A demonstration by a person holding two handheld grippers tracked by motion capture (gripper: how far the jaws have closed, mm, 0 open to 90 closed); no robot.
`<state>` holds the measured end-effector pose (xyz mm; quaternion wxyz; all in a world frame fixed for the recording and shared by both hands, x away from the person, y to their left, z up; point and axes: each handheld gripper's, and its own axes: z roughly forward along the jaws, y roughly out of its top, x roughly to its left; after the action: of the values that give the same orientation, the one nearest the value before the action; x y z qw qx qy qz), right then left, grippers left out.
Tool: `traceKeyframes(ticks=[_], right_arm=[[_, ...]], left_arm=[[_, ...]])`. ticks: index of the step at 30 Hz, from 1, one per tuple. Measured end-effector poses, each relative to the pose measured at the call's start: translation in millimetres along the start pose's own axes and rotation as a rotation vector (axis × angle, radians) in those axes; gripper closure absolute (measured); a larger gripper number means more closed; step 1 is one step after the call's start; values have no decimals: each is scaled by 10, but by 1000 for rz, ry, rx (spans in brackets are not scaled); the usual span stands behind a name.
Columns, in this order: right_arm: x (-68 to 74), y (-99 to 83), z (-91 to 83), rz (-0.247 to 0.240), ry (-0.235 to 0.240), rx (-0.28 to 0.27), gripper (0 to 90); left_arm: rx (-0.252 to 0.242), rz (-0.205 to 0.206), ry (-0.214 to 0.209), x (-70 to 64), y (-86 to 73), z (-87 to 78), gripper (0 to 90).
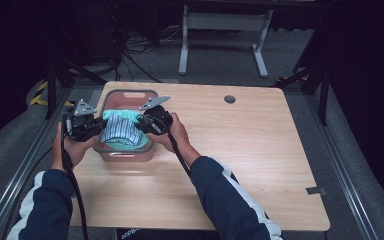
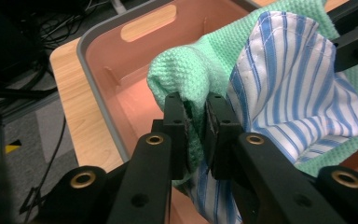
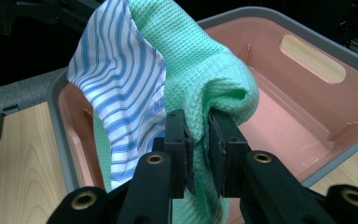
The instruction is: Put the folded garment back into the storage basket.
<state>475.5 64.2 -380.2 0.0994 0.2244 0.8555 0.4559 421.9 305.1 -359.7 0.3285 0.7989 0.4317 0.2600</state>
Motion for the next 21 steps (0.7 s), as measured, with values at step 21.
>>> traceKeyframes(ticks=[21], right_arm=[[-31,-42,-87,1,-25,22,625]], left_arm=[[-15,20,17,-103,-26,-36,542]])
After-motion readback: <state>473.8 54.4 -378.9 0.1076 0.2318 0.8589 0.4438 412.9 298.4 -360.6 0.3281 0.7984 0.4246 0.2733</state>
